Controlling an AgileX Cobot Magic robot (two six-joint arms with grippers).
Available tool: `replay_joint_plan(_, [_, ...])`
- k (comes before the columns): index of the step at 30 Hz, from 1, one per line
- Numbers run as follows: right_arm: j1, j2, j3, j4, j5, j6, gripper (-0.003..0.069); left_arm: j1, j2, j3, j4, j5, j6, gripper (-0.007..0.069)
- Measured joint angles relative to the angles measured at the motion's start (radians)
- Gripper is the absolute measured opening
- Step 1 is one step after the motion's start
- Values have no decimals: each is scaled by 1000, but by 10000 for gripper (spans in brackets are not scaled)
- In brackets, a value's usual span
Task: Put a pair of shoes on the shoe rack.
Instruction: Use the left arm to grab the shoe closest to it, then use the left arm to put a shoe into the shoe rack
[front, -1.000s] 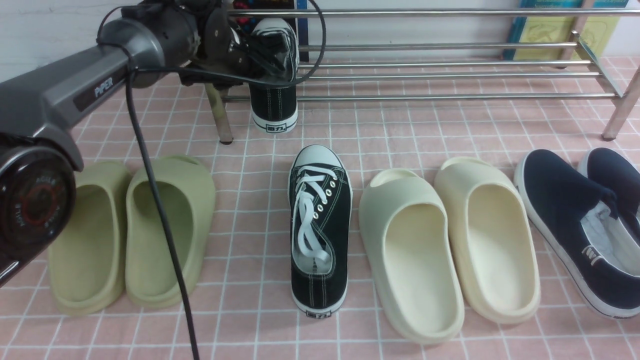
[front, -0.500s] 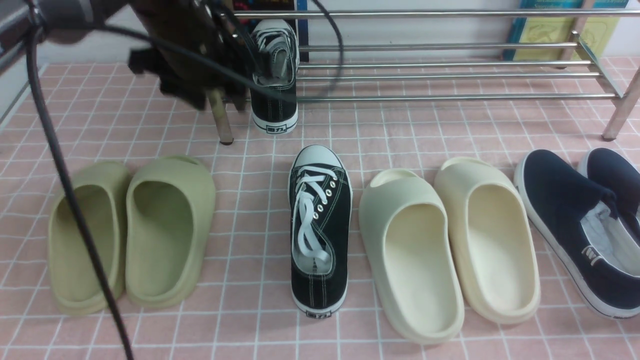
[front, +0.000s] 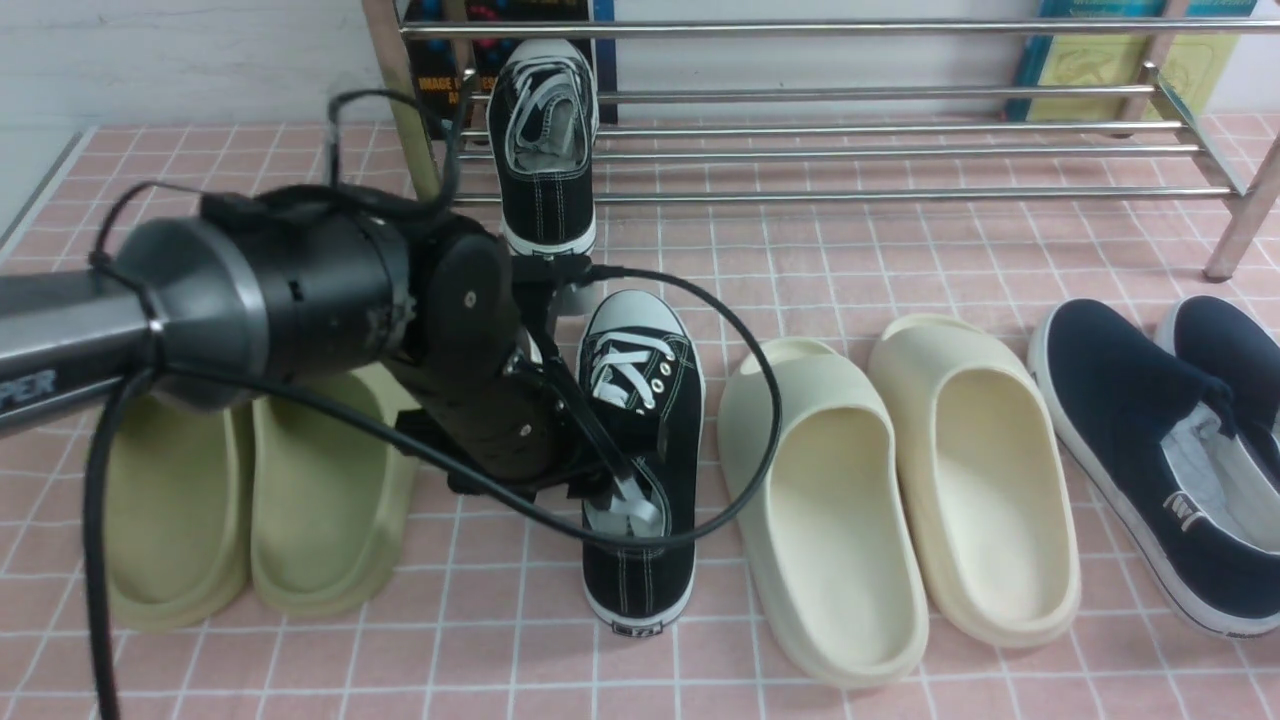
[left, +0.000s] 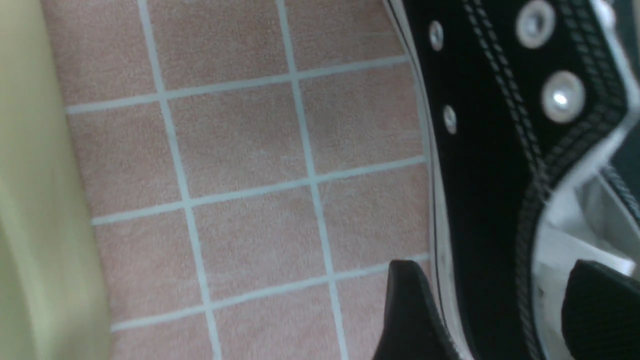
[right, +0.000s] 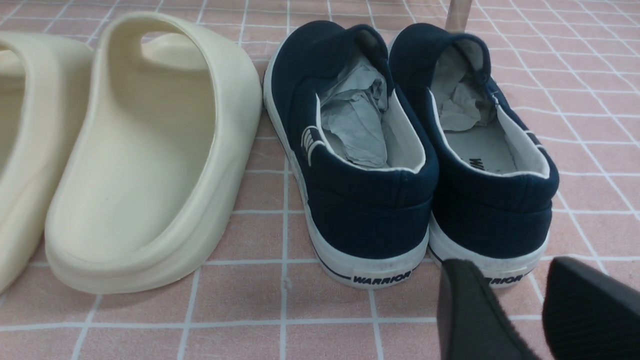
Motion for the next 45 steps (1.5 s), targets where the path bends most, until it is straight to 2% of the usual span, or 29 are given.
replay_joint_plan(3, [0,0,0,0,0,0,240,0,35,1,-1,-18,0,388])
replay_joint_plan(6, [0,0,0,0,0,0,240,0,69,2,-3,-43,0,242])
replay_joint_plan(7, [0,0,0,0,0,0,240,0,69,2,-3,-43,0,242])
replay_joint_plan(9, [0,0,0,0,0,0,240,-1,68,-10,-9,-36,0,85])
replay_joint_plan(12, [0,0,0,0,0,0,240,-1,54,-29,-9,-9,0,20])
replay_joint_plan(17, [0,0,0,0,0,0,240,1,-46,-72,-51,64,14,15])
replay_joint_plan(23, [0,0,0,0,0,0,240,2,-88,-178,-51,24,57,17])
replay_joint_plan(28, [0,0,0,0,1,0,240,23,-12,-278,-66,-2,62,17])
replay_joint_plan(35, [0,0,0,0,1,0,240,126,158,-482,-94,11,55,21])
replay_joint_plan(41, [0,0,0,0,1,0,240,161,226,-617,-103,-5,55,23])
replay_joint_plan(45, [0,0,0,0,1,0,240,174,289,-698,-165,-58,40,29])
